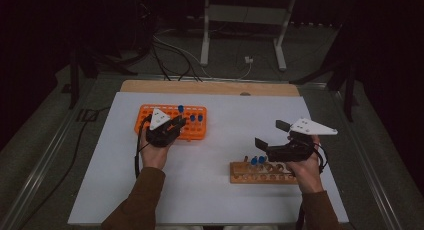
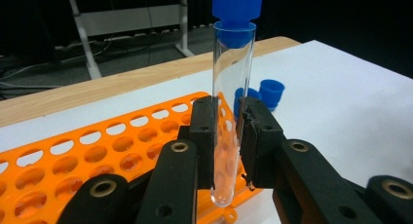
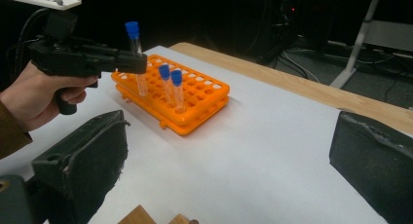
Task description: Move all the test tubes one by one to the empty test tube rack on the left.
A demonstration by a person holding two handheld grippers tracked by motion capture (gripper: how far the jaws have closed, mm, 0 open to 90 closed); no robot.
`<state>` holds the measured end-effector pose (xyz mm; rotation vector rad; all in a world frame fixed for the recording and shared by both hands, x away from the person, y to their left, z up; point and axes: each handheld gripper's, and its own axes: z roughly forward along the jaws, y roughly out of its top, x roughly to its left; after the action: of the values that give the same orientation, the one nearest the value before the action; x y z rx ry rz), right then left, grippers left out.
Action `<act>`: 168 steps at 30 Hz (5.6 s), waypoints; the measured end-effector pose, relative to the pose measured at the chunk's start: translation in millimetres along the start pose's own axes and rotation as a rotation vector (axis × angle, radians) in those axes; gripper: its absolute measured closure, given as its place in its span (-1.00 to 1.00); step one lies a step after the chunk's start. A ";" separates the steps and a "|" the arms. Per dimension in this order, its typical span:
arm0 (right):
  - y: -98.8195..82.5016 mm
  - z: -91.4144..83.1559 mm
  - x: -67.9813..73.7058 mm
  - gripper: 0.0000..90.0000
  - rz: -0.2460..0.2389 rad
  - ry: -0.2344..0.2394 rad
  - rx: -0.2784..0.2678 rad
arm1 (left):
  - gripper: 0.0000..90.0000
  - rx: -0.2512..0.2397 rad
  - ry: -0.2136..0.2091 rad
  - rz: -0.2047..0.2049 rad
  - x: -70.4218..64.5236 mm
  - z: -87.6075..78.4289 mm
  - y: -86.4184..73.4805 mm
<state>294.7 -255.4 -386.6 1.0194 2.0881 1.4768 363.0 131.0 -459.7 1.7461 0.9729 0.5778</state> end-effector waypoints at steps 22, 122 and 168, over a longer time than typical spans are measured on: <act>-22.0 -21.8 -10.2 -0.98 0.041 -0.009 -0.054 | 0.73 0.044 0.050 -0.033 1.7 33.2 -12.8; -36.6 -16.1 -11.6 -0.98 -0.012 0.018 0.053 | -0.99 0.024 0.026 -0.021 20.6 -108.1 -41.1; -77.7 0.4 3.3 0.69 -0.114 0.153 0.183 | -0.98 0.002 0.083 -0.044 19.8 -118.7 -48.9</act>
<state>266.6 -266.9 -458.2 0.8574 2.3842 1.3665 267.8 219.3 -461.9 1.7097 1.0671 0.6258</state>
